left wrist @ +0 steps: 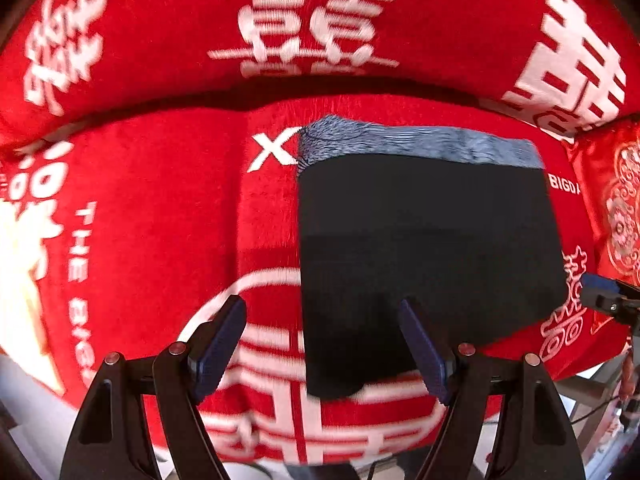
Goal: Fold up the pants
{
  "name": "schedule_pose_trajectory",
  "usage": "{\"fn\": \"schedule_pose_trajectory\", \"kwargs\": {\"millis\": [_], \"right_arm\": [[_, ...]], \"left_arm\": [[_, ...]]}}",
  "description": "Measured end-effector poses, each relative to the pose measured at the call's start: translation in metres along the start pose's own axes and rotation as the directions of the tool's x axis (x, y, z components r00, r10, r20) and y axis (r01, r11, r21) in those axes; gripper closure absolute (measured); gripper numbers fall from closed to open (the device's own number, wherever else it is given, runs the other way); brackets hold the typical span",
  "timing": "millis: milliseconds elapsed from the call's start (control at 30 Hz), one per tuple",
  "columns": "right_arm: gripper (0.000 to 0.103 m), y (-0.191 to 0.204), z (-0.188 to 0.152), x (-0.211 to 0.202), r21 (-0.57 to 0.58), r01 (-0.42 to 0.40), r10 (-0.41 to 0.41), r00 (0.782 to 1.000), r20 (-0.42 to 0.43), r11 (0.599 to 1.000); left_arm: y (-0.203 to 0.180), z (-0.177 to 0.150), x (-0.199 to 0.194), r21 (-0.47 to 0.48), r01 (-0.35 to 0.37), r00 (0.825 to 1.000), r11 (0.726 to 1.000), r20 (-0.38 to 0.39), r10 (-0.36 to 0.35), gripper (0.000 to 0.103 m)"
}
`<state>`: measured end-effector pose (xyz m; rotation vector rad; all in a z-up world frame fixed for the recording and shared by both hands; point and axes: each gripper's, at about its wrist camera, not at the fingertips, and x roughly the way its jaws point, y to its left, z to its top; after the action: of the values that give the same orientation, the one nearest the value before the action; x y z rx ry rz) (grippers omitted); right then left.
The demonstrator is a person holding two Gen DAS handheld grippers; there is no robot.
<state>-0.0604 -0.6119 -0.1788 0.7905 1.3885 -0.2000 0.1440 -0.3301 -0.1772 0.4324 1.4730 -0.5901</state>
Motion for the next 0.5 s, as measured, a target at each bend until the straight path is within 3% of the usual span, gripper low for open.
{"fn": "schedule_pose_trajectory", "kwargs": {"millis": [67, 200, 267, 333, 367, 433, 500], "right_arm": [[0.01, -0.014, 0.009, 0.014, -0.004, -0.037, 0.037, 0.999, -0.004, 0.999], [0.01, -0.047, 0.029, 0.047, 0.01, -0.102, 0.103, 0.995, -0.019, 0.995], [0.01, -0.059, 0.035, 0.057, 0.043, -0.209, 0.21, 0.978, -0.02, 0.977], [0.01, -0.063, 0.04, 0.066, 0.048, -0.309, 0.31, 0.951, -0.016, 0.95], [0.01, -0.061, 0.042, 0.071, 0.041, -0.363, 0.364, 0.931, -0.016, 0.931], [0.01, -0.058, 0.045, 0.078, 0.05, -0.423, 0.425, 0.905, -0.024, 0.905], [0.01, -0.055, 0.05, 0.086, 0.081, -0.43, 0.433, 0.901, -0.013, 0.899]], "left_arm": [[0.014, 0.011, 0.021, -0.029, 0.088, 0.996, 0.996, 0.013, -0.088, 0.024], [0.021, 0.022, 0.042, -0.021, 0.199, 0.98, 0.98, 0.018, -0.198, 0.024], [0.02, 0.024, 0.055, 0.0, 0.274, 0.962, 0.962, 0.013, -0.274, 0.024], [0.02, 0.024, 0.065, 0.007, 0.315, 0.949, 0.949, 0.007, -0.315, 0.024], [0.021, 0.025, 0.072, -0.007, 0.359, 0.933, 0.933, 0.003, -0.359, 0.024], [0.024, 0.026, 0.08, -0.043, 0.411, 0.911, 0.91, -0.014, -0.412, 0.024], [0.025, 0.027, 0.089, -0.075, 0.448, 0.892, 0.891, -0.027, -0.451, 0.023]]}}
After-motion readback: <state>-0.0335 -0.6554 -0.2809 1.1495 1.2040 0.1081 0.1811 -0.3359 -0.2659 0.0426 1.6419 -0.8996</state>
